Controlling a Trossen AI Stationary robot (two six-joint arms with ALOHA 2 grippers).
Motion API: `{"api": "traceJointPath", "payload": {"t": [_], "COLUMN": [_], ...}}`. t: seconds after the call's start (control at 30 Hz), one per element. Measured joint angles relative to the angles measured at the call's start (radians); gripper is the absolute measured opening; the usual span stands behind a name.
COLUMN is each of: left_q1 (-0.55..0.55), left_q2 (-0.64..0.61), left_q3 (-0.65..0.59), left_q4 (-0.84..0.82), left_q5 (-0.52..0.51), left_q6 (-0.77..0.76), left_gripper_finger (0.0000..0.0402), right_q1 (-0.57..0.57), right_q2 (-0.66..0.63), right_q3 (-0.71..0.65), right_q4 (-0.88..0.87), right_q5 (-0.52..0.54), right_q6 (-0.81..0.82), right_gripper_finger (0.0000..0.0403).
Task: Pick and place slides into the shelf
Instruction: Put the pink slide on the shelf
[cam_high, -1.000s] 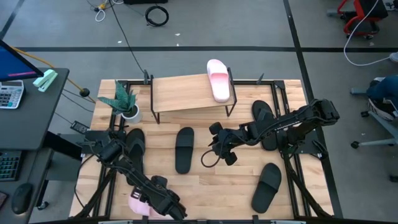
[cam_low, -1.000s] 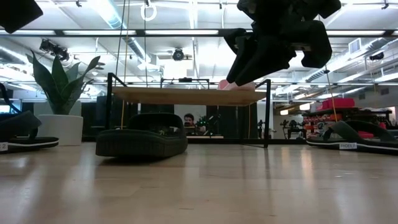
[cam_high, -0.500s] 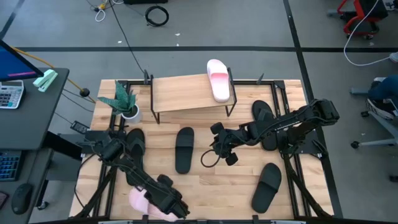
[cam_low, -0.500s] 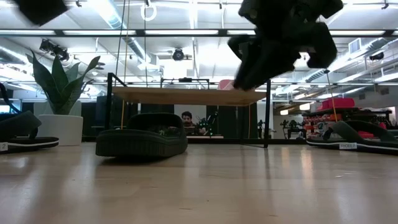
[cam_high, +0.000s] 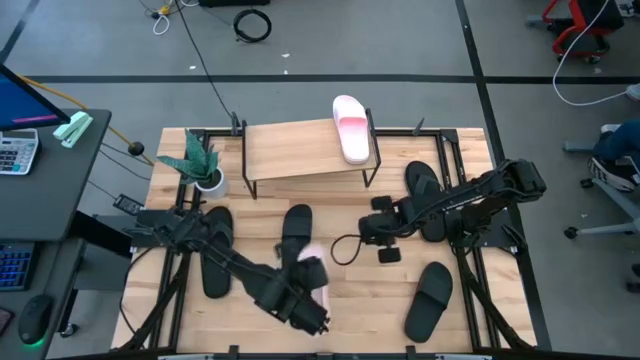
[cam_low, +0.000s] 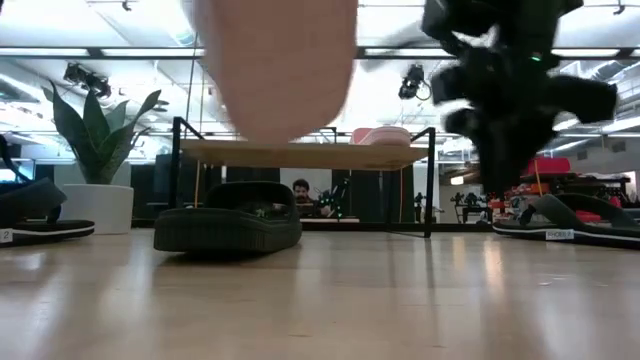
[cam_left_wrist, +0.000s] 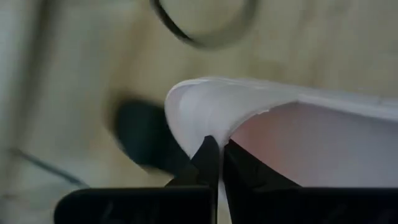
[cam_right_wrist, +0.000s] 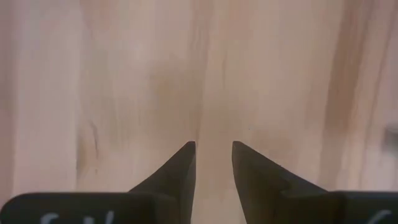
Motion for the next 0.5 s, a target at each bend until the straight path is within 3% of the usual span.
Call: {"api": "traceJointPath", "payload": {"t": [0.13,0.23,0.5], "left_q1": [0.071,0.159,0.473], "left_q2": [0.0,0.0,-0.01], "left_q3": [0.006,0.006,0.006], "left_q4": [-0.001,-0.001,0.033], "left_q5": [-0.309,-0.462,-0.501], "left_q6": [0.31,0.487,0.69], "left_gripper_finger": [0.0009,0.0009,0.0009], "right_q1": [0.047,0.088,0.164], "right_q2": [-0.005,-0.011,-0.087], "right_q3": [-0.036,-0.06,-0.08], "right_q4": [-0.115,-0.146,-0.185], "right_q5": [0.119,0.199,0.258], "right_q6": [0.186,0.264,0.389], "right_gripper_finger": [0.011,0.011,0.011]}}
